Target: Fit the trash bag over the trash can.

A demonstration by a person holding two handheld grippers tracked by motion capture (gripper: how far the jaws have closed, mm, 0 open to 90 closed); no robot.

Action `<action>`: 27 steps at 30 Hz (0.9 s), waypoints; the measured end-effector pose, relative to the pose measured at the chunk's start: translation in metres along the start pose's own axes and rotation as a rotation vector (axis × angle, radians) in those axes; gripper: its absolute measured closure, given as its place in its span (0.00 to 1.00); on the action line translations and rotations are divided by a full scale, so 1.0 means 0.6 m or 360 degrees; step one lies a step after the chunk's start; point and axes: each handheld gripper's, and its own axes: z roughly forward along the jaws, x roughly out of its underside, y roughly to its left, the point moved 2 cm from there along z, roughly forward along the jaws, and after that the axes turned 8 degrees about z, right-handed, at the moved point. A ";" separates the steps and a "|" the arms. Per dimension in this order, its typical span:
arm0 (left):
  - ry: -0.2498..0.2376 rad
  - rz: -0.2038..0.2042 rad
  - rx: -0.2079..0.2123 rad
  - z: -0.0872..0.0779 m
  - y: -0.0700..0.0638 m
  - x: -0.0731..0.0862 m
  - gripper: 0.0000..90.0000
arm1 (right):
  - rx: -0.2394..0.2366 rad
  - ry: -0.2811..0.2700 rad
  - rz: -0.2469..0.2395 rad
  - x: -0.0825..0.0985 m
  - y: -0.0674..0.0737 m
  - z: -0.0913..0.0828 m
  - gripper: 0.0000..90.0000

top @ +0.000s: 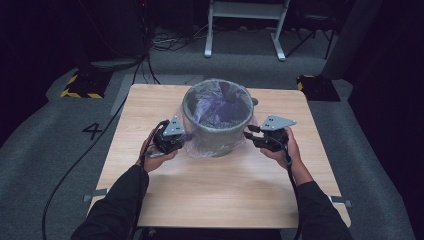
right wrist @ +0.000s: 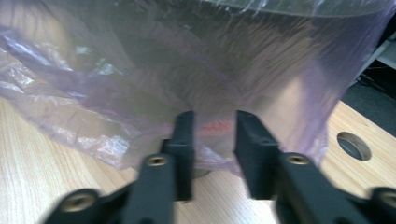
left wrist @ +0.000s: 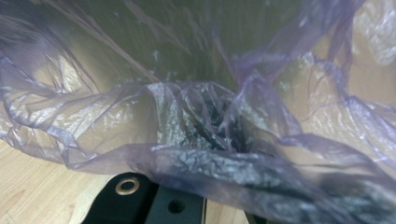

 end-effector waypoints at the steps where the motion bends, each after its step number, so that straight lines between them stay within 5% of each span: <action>1: 0.0007 0.0004 0.0002 0.001 -0.001 0.001 1.00 | -0.0004 -0.0007 0.0013 0.000 0.000 0.001 0.86; 6: -0.0002 0.0004 0.0010 0.004 -0.006 0.005 1.00 | -0.0026 -0.0008 0.0015 0.010 0.002 0.007 0.99; 24: 0.0015 -0.0034 0.0004 0.023 -0.015 0.022 1.00 | -0.0005 0.0089 0.0090 0.051 -0.002 0.028 1.00; 25: 0.0001 -0.0036 -0.0012 0.020 -0.017 0.022 0.97 | -0.0013 0.0078 0.0095 0.052 -0.001 0.025 0.93; 27: -0.0007 -0.0060 -0.0067 0.014 -0.020 0.023 0.75 | -0.0009 0.0044 0.0108 0.052 0.000 0.017 0.80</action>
